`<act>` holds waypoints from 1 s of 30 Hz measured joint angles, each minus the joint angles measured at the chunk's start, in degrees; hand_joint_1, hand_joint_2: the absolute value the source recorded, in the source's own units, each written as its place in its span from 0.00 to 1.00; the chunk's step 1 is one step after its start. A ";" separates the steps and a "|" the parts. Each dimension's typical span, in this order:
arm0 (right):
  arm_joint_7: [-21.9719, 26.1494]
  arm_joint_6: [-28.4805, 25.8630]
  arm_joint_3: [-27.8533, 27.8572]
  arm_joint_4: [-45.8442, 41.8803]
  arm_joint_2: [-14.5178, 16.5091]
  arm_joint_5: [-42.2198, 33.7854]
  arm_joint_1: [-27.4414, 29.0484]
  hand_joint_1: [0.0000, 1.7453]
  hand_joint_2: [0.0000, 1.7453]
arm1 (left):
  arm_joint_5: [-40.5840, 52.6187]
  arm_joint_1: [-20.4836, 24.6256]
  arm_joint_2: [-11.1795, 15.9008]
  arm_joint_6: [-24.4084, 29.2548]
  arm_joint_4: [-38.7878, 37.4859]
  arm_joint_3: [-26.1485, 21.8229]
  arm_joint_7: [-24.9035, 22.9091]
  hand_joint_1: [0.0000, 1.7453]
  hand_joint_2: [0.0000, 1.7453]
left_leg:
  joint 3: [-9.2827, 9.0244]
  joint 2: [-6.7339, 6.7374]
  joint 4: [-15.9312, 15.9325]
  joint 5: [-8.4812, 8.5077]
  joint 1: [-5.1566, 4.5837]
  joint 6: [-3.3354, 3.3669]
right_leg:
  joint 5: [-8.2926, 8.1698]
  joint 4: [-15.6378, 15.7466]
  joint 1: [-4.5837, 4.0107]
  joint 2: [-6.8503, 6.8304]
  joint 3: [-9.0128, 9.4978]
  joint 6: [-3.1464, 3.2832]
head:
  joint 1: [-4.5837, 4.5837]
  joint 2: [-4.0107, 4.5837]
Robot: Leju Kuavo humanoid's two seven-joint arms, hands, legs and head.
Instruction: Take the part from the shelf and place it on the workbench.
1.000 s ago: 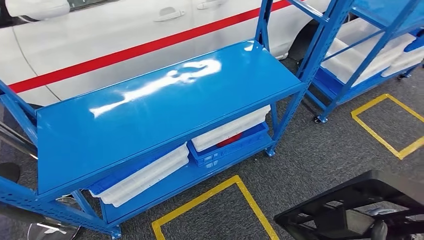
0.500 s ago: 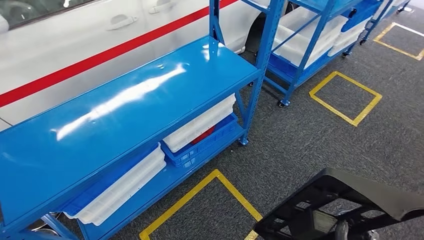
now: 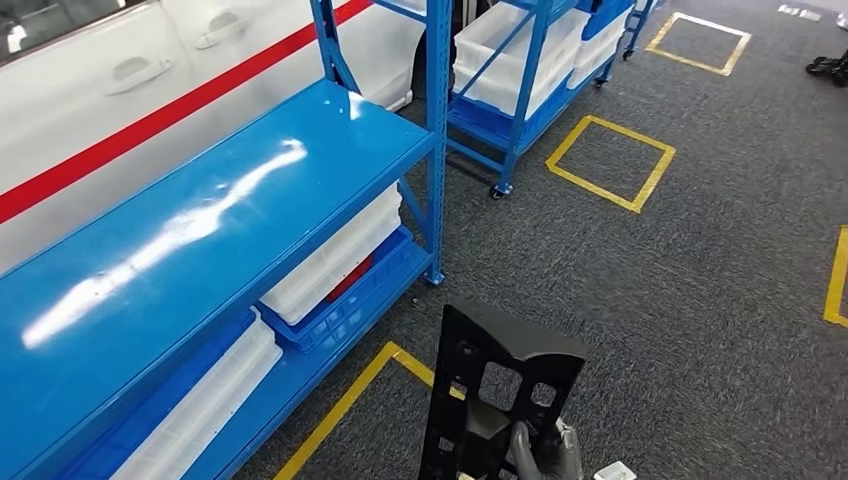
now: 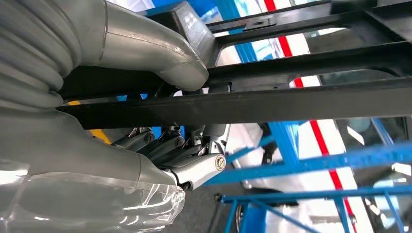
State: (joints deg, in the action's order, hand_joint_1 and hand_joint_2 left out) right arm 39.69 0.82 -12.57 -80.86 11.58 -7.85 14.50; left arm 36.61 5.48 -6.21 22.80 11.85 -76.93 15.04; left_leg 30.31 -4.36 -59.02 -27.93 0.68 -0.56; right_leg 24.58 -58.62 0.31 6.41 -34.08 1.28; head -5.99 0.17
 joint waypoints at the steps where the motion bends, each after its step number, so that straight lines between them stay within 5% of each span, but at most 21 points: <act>1: 0.02 -0.65 -1.51 0.71 -0.40 -0.03 -0.74 1.00 1.00 | -0.17 0.00 0.04 0.49 0.00 -0.16 0.10 0.00 0.00 | -0.08 -0.53 0.75 0.07 -0.06 0.20 | -0.11 -0.13 0.05 0.63 -0.36 -0.40 | 0.00 0.00; 3: 0.04 -1.41 -3.78 1.82 -1.10 -0.11 -1.89 1.00 1.00 | -0.53 0.07 -0.01 1.39 0.00 -0.40 0.16 0.00 0.00 | -0.10 0.67 1.10 0.37 -0.10 0.81 | -0.50 -0.12 0.21 1.88 -0.86 -1.26 | 0.01 0.00; 4: 0.06 -1.60 -4.52 2.28 -1.41 -0.20 -2.33 1.00 1.00 | -0.67 0.15 -0.08 1.68 0.00 -0.51 0.18 0.00 0.00 | -0.19 1.38 1.38 0.68 -0.03 1.18 | -0.34 -0.46 0.19 1.31 -1.15 -1.53 | 0.01 0.00; 7: 0.09 -1.84 -6.04 3.36 -2.20 -0.39 -3.68 1.00 1.00 | -0.76 0.18 -0.23 2.17 0.00 -0.92 0.21 0.00 0.00 | -0.17 3.90 1.99 1.30 0.00 2.01 | 3.88 -7.56 0.04 -3.97 -4.70 -2.03 | 0.09 0.00; 9: 0.09 -1.85 -6.71 3.97 -2.47 -0.45 -4.29 1.00 1.00 | -0.80 -0.04 -0.22 2.34 0.00 -1.23 0.21 0.00 0.00 | -0.03 5.74 1.97 1.28 -0.18 2.10 | 6.91 -14.58 0.30 -5.71 -8.07 -2.42 | 0.12 0.00; 10: 0.09 -1.88 -6.98 4.27 -2.59 -0.48 -4.42 1.00 1.00 | -0.82 -0.08 -0.22 2.39 0.00 -1.33 0.20 0.00 0.00 | -0.01 6.62 1.96 1.24 -0.21 2.07 | 7.02 -16.01 0.46 -6.02 -8.68 -2.58 | 0.12 0.00; 11: 0.09 -1.98 -7.26 4.59 -2.74 -0.45 -4.54 1.00 1.00 | -0.89 -0.05 -0.26 2.42 0.00 -1.42 0.15 0.00 0.00 | -0.02 7.45 1.94 1.18 -0.20 1.98 | 6.03 -15.06 0.62 -6.30 -8.05 -2.69 | 0.12 0.00; 15: 0.09 -2.32 -8.45 5.57 -3.07 -0.16 -5.87 1.00 1.00 | -1.23 0.19 -0.50 2.44 0.00 -1.58 -0.08 0.00 0.00 | -0.46 10.14 1.80 0.58 -0.42 0.98 | 0.86 -1.23 0.39 -10.27 -0.35 -2.00 | 0.11 0.00; 16: 0.09 -2.34 -8.73 5.76 -3.10 -0.15 -6.20 1.00 1.00 | -1.25 0.26 -0.51 2.44 0.00 -1.62 -0.10 0.00 0.00 | -0.64 10.67 1.79 0.41 -0.52 0.60 | 0.85 -0.13 0.13 -10.66 0.15 -1.60 | 0.11 0.00; 18: 0.11 -2.34 -9.06 6.12 -3.18 -0.15 -6.52 1.00 1.00 | -1.35 0.55 -0.54 2.48 0.00 -1.69 -0.22 0.00 0.00 | -1.02 11.72 1.90 0.19 -0.48 -0.12 | 0.77 0.10 -0.17 -9.36 0.08 -0.79 | 0.11 0.00; 19: 0.13 -2.33 -9.16 6.31 -3.22 -0.15 -6.60 1.00 1.00 | -1.47 0.70 -0.55 2.56 0.00 -1.72 -0.38 0.00 0.00 | -1.15 11.40 1.67 -0.09 -0.31 -0.49 | 0.62 0.33 -0.13 -8.70 0.14 -0.38 | 0.11 0.00; 21: 0.13 -2.28 -9.56 6.72 -3.22 -0.13 -7.15 1.00 1.00 | -1.74 0.78 -0.59 2.89 -0.01 -1.86 -0.83 0.00 0.00 | 0.13 8.60 -1.65 -2.43 0.01 -0.97 | 0.20 0.81 0.12 -7.33 0.26 0.45 | 0.10 0.00; 23: 0.13 -2.36 -10.15 7.10 -3.20 0.05 -7.94 1.00 1.00 | -1.87 0.60 -0.65 3.32 -0.02 -2.13 -1.20 0.00 0.00 | 3.62 5.52 -9.16 -6.38 0.18 -1.15 | 0.03 0.89 0.05 -5.84 0.11 0.97 | 0.09 0.00; 25: 0.12 -2.69 -10.52 7.44 -3.20 0.39 -8.37 1.00 1.00 | -2.04 0.45 -0.68 3.67 -0.02 -2.46 -1.35 0.00 0.00 | 6.51 4.81 -14.74 -7.89 0.19 -1.15 | -0.01 0.80 -0.19 -4.14 0.05 1.12 | 0.09 0.00; 27: 0.11 -3.12 -10.70 7.71 -3.20 0.70 -8.59 1.00 1.00 | -2.28 0.45 -0.68 3.85 -0.02 -2.73 -1.25 0.00 0.00 | 5.80 4.34 -12.16 -4.92 0.18 -0.91 | -0.01 0.56 -0.32 -2.39 0.09 1.10 | 0.09 0.00; 30: 0.11 -3.70 -11.13 7.80 -3.18 1.02 -9.31 1.00 1.00 | -2.59 0.43 -0.67 3.96 -0.02 -3.00 -1.04 0.00 0.00 | 1.65 0.04 -1.46 0.42 0.27 -0.37 | 0.07 -0.14 -0.30 -0.07 -0.31 0.61 | 0.09 0.00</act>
State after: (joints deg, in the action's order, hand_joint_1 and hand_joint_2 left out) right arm 39.81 -2.88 -23.70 -73.06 8.39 -6.84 5.18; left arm 34.02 5.92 -6.87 26.76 11.82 -79.93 14.00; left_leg 31.96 -4.31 -60.49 -27.51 0.95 -0.93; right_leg 24.66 -58.77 0.01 6.35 -34.38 1.89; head -5.91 0.17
